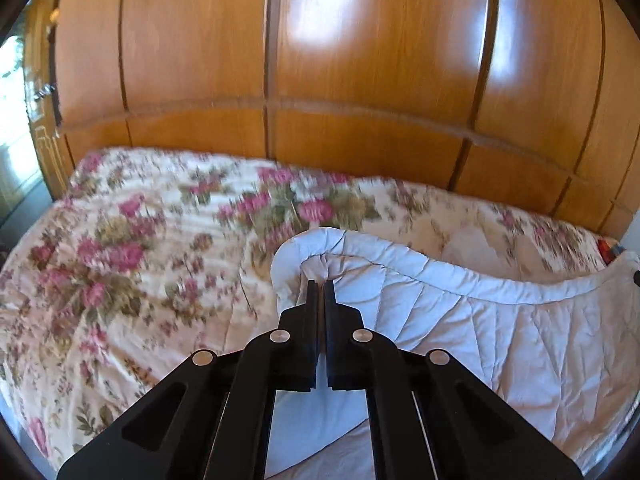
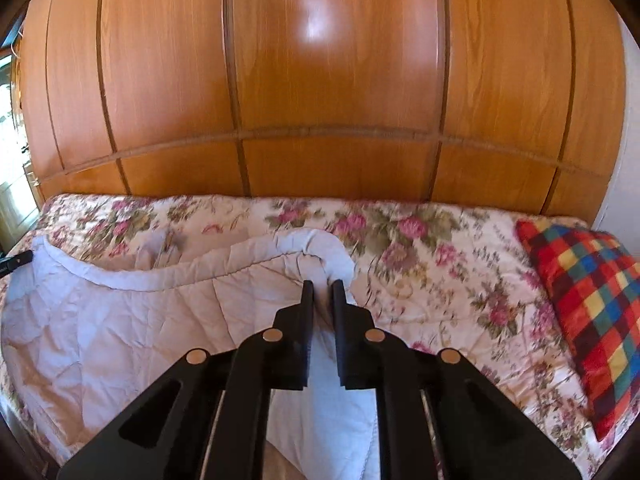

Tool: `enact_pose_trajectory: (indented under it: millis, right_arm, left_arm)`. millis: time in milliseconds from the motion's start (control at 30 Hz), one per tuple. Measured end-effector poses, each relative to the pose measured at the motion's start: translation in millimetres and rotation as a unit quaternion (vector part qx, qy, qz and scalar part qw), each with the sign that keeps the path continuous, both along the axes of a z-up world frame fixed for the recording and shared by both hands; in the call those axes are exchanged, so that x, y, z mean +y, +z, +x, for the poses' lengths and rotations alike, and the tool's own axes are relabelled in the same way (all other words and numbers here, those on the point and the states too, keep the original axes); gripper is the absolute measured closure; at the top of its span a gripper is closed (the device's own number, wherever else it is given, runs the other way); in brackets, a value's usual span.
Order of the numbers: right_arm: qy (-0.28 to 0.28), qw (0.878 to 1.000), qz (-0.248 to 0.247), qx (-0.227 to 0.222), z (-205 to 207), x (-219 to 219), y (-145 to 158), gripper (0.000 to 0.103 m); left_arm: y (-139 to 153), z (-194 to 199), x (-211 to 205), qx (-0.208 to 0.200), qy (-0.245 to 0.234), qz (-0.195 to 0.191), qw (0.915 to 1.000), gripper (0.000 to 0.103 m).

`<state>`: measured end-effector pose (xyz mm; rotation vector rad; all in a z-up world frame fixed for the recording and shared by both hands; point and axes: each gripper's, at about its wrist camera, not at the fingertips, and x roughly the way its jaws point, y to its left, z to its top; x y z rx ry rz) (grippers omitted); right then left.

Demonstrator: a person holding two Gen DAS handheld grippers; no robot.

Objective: Fold small clothes
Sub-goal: 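Grasp the folded jacket edge with both grippers and smooth it flat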

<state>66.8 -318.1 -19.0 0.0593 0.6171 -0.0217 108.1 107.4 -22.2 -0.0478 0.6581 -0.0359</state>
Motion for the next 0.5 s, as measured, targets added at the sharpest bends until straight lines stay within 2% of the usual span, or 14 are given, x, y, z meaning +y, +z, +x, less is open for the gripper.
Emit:
enact_pose_trajectory:
  millis: [100, 133, 267, 500]
  right_arm:
    - [-0.015, 1.000, 0.013, 0.012, 15, -5, -10, 0.096]
    - [-0.024, 0.999, 0.010, 0.018, 21, -7, -16, 0.103]
    - [-0.037, 0.998, 0.029, 0.047, 42, -14, -45, 0.103]
    - [-0.054, 0.996, 0.009, 0.072, 64, -14, -81, 0.103]
  left_arm:
    - [-3, 12, 1, 0.002, 0.021, -0.004, 0.9998, 0.103]
    - [-5, 15, 2, 0.004, 0.027, -0.002, 0.9996, 0.103]
    - [-28, 36, 4, 0.029, 0.055, 0.008, 0.9980, 0.103]
    - [-71, 52, -5, 0.045, 0.068, 0.045, 0.9956, 0.103]
